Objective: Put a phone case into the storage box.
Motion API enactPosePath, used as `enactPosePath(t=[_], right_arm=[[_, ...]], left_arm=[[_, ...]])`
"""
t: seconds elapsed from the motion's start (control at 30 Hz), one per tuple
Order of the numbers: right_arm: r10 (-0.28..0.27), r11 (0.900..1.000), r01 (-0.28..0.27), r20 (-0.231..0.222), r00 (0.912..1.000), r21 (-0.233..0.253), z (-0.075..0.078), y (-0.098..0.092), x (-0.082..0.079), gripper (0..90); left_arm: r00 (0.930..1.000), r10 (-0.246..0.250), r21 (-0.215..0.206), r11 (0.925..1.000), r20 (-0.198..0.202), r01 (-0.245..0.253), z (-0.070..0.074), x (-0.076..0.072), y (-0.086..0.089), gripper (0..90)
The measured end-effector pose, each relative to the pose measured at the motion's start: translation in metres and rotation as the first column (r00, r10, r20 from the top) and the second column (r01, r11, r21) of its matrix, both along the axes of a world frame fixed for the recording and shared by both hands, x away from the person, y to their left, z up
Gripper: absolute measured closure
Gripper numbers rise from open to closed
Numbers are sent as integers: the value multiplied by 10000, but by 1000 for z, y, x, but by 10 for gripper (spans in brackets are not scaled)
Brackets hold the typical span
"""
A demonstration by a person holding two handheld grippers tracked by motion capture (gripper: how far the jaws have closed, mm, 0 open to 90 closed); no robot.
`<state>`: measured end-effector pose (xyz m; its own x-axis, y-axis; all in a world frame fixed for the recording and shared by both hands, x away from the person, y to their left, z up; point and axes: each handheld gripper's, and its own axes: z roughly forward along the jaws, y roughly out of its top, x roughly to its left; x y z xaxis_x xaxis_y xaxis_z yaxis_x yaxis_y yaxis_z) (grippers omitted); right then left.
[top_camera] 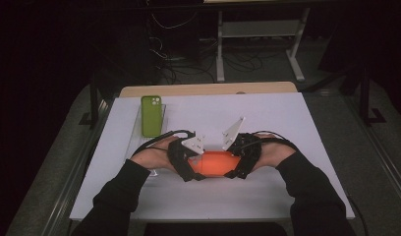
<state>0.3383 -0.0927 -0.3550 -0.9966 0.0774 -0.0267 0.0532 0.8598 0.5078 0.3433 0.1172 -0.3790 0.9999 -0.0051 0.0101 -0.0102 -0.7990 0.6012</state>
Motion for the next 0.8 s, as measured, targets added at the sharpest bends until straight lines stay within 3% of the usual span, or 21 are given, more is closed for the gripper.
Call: enactPosePath(t=[0.17, 0.33, 0.5, 0.7, 0.8], right_arm=[[1, 10000, -1, -146, 9999, 6, 0, -1, 1, 150], [-2, 9999, 9, -446, 9990, 150, -2, 0, 3, 146], [-121, 9989, 143, -496, 9987, 457, -6, -3, 4, 125], [-800, 9927, 880, -966, 9921, 823, -8, -10, 8, 31], [-1275, 9845, 1386, -1044, 9863, 1072, -6, -17, 11, 14]], left_arm=[[9989, -1, 109, 9999, -474, 6, -1, 2, -1, 158], [9987, -145, 265, 9995, -482, 158, 0, 3, 0, 164], [9984, 23, 358, 9994, -562, -3, 0, 3, 0, 166], [9984, 327, 399, 9987, -462, -309, 2, 7, 2, 166], [9945, 827, 303, 9963, -640, -809, -2, 8, 3, 165]])
